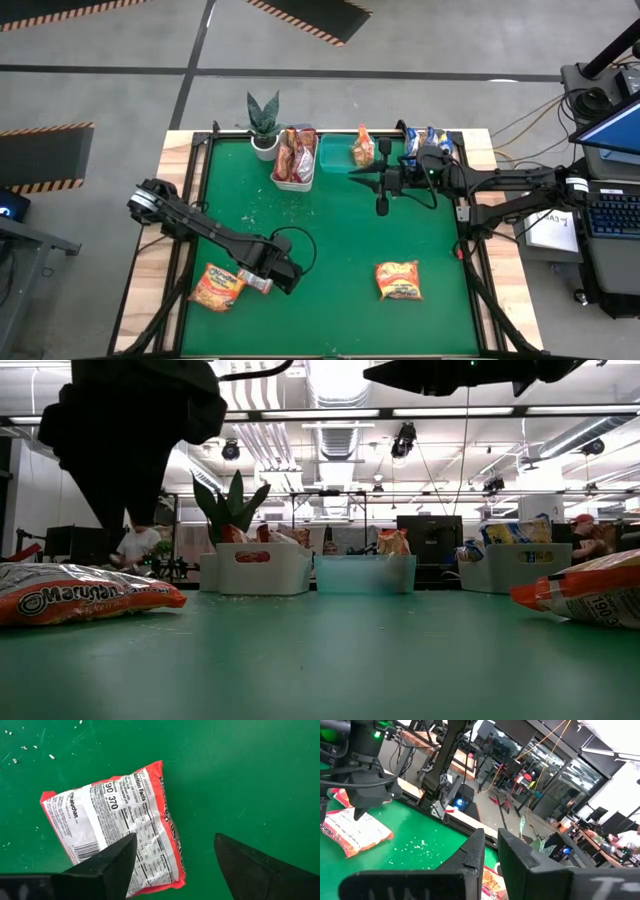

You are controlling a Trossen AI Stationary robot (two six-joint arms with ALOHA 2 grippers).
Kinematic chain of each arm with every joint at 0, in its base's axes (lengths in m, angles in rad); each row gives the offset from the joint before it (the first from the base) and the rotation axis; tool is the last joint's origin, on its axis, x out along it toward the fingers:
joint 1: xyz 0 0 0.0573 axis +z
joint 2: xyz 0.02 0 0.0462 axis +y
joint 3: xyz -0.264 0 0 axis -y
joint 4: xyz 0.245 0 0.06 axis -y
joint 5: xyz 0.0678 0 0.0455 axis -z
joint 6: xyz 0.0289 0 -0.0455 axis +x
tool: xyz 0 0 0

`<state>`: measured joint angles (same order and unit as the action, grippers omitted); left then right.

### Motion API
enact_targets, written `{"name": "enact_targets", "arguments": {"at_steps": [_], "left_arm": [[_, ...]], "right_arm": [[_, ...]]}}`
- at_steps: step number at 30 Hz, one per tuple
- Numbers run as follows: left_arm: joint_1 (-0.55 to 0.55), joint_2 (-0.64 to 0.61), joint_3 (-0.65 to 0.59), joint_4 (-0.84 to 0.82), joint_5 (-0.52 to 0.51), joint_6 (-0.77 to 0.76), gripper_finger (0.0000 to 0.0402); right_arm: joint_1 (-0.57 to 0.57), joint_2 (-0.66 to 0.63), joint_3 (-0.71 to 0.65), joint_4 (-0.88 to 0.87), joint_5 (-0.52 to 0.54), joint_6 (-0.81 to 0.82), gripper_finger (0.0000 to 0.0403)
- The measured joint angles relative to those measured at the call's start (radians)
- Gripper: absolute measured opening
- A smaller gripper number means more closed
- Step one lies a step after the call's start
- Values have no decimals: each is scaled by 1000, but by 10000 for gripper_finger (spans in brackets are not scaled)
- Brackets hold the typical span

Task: Sort Maruchan noodles
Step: Put the orange noodle pack into the green bin

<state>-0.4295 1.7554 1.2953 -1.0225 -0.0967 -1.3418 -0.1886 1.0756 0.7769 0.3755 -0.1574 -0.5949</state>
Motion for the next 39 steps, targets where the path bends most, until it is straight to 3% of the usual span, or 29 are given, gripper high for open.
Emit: {"name": "enact_targets", "arguments": {"at_steps": [27, 39], "left_arm": [[-1, 35, -13, -17, -74, 13, 246], [-1, 35, -156, 130, -104, -7, 232]], "right_arm": [[0, 0, 0, -27, 0, 21, 43], [0, 0, 0, -28, 0, 17, 43]]}}
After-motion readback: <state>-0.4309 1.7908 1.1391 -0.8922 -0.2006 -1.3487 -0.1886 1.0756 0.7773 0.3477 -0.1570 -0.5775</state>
